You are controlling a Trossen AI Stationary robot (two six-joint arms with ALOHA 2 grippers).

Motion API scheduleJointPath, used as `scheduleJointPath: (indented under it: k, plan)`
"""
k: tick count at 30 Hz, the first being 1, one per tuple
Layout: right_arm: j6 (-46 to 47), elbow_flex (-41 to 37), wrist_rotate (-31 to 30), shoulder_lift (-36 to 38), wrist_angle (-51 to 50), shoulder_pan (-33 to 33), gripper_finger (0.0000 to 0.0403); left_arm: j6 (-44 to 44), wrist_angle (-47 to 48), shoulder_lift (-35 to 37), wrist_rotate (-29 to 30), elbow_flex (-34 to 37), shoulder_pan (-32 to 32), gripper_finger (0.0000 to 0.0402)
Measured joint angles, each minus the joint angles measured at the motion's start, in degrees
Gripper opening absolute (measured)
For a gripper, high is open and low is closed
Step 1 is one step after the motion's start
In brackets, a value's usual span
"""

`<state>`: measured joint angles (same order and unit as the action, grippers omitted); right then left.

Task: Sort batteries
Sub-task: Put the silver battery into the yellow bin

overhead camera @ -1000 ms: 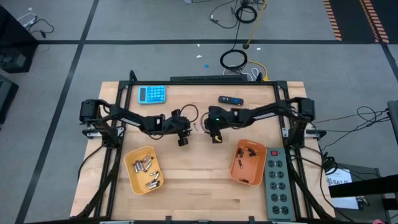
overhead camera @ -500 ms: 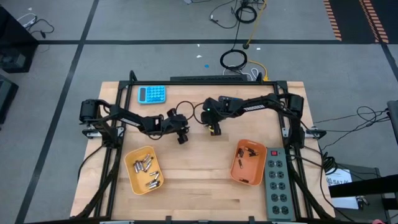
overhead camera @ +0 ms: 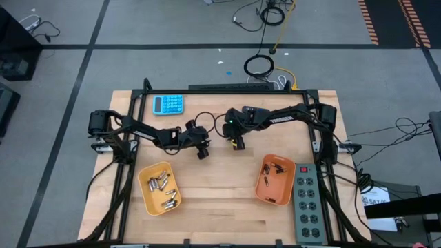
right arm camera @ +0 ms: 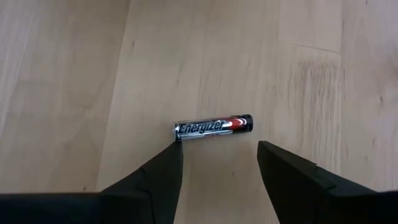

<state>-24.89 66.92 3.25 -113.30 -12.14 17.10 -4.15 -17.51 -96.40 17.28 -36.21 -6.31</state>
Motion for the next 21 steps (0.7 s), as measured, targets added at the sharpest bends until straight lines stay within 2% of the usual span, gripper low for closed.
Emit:
scheduleJointPath:
  k: [7,14,18,21]
  plan:
    - [-0.13,0.0,0.01,0.4,-1.03,0.0,0.0199,0.01,-0.05,0.0,-0.02,0.0,0.0,0.0173]
    - [-1.26,3.71,-0.6,1.87,-8.76,0.03,0.0199,0.1,-0.23,0.0,-0.04,0.0,0.0,0.0173]
    - [-2.71,4.42,2.56,1.88,-9.55,0.04,0.0204,0.08,-0.23,0.0,-0.07,0.0,0.04,0.0173]
    - [-3.08,4.72,6.01,1.88,-9.52,-0.14,0.0223,0.1,-0.18,0.0,-0.07,0.0,0.04,0.0173]
